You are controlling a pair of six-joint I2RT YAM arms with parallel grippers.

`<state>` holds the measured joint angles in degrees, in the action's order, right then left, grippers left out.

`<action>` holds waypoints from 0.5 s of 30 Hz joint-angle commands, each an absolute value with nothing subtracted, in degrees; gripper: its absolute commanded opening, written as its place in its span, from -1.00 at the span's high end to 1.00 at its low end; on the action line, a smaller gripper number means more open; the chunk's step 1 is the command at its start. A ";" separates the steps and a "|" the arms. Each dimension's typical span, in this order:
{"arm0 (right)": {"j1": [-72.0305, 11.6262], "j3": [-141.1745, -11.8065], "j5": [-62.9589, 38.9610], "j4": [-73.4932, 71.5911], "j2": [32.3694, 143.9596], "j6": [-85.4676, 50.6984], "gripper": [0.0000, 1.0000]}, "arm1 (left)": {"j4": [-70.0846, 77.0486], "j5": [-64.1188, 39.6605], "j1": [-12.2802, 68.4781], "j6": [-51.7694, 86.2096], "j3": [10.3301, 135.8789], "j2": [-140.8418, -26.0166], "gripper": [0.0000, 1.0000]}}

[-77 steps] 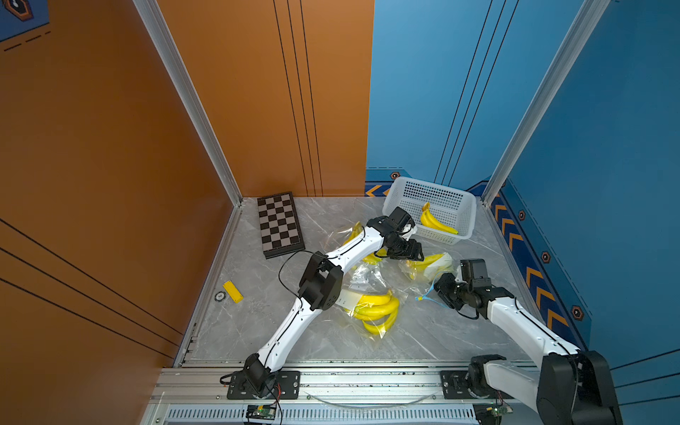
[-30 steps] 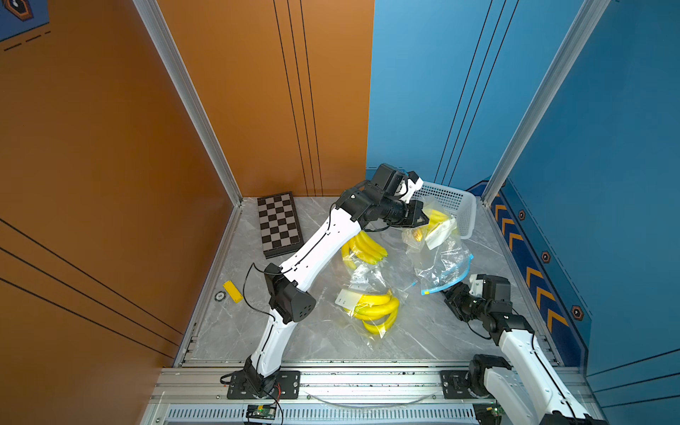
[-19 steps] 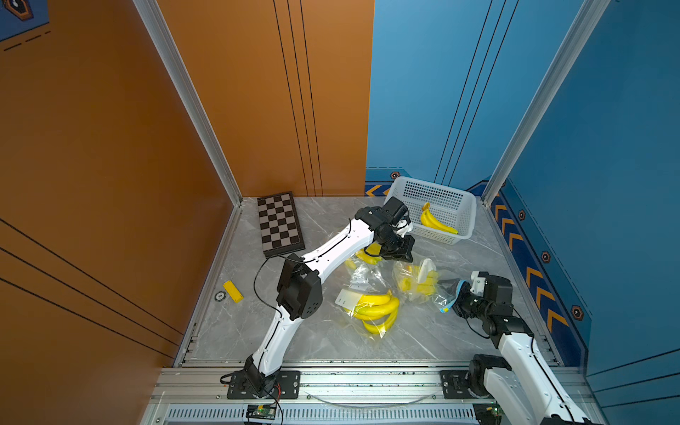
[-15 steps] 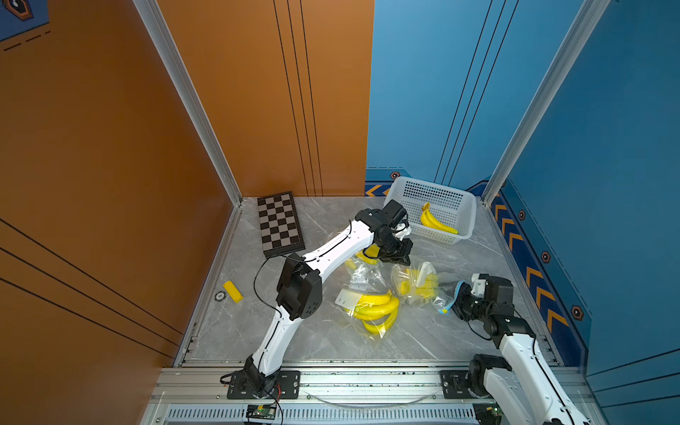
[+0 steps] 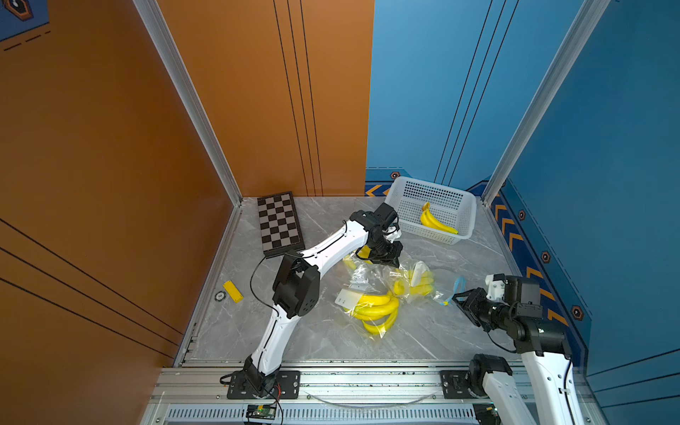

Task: Open the zip-top bag and take out the banana
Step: Adjust the zipper food storage bag at the center of the board.

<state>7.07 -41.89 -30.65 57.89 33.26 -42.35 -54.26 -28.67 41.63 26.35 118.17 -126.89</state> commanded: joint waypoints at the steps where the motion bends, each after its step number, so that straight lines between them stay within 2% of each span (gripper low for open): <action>1: 6.48 -43.50 -33.21 65.13 31.41 -42.43 0.39 | -54.86 -27.91 41.48 24.80 117.13 -123.90 0.99; 7: 6.67 -38.88 -29.47 56.13 35.40 -41.04 0.37 | -54.87 -27.61 41.57 23.67 114.42 -123.66 1.00; 15: 7.65 -28.76 -30.06 32.36 41.38 -45.99 0.37 | -52.39 -28.58 40.89 23.38 109.70 -123.69 1.00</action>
<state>7.20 -32.16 -30.79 44.82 41.34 -42.89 -53.04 -28.53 41.50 24.80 111.63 -125.25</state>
